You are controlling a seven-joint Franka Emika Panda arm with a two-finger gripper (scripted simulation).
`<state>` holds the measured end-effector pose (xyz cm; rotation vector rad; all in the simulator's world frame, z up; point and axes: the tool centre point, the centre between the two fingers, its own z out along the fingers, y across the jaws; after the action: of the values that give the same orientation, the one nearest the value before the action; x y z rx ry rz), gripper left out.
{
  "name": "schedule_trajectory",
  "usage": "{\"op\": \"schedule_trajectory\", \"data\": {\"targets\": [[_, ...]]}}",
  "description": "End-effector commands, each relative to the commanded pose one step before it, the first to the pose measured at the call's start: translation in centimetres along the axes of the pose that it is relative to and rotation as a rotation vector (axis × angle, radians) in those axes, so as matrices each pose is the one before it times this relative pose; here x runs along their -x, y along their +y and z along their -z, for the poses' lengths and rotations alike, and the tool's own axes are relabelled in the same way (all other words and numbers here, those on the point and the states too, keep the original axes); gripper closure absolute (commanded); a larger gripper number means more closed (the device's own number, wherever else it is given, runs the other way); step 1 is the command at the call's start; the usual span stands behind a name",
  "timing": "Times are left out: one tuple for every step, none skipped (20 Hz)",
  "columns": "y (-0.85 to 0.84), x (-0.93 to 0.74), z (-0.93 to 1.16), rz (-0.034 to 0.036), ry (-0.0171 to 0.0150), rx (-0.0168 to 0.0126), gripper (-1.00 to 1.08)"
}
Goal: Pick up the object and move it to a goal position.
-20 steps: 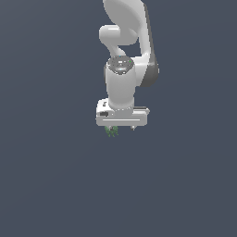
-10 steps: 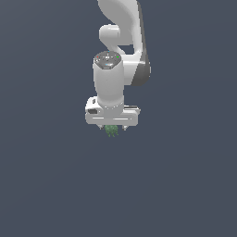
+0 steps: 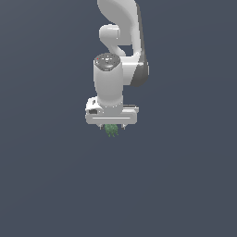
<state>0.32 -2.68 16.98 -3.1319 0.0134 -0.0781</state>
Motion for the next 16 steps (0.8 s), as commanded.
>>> {"op": "schedule_trajectory", "data": {"targets": [[0.218, 0.665, -0.494, 0.02875, -0.00453, 0.00111, -0.92], [0.089, 0.331, -0.237, 0.01439, -0.00211, 0.00046, -0.92], [0.089, 0.364, -0.256, 0.01565, -0.00231, 0.00044, -0.92], [0.086, 0.397, -0.275, 0.01692, -0.0025, 0.00042, -0.92], [0.082, 0.431, -0.294, 0.01823, -0.00268, 0.00038, -0.92], [0.076, 0.466, -0.312, 0.01952, -0.00287, 0.00032, -0.92], [0.066, 0.502, -0.331, 0.02086, -0.00307, 0.00024, -0.92], [0.054, 0.535, -0.346, 0.02203, -0.00323, 0.00015, -0.92], [0.035, 0.523, -0.332, 0.02138, -0.00312, 0.00004, -0.92], [0.018, 0.495, -0.31, 0.02011, -0.00292, -0.00006, -0.92], [0.003, 0.466, -0.288, 0.01885, -0.00272, -0.00014, -0.92], [-0.009, 0.436, -0.266, 0.01759, -0.00253, -0.0002, -0.92], [-0.018, 0.405, -0.245, 0.01629, -0.00233, -0.00025, -0.92], [-0.027, 0.374, -0.224, 0.01502, -0.00213, -0.00028, -0.92], [-0.031, 0.342, -0.203, 0.01372, -0.00194, -0.0003, -0.92], [-0.034, 0.31, -0.183, 0.01242, -0.00174, -0.00031, -0.92]]}}
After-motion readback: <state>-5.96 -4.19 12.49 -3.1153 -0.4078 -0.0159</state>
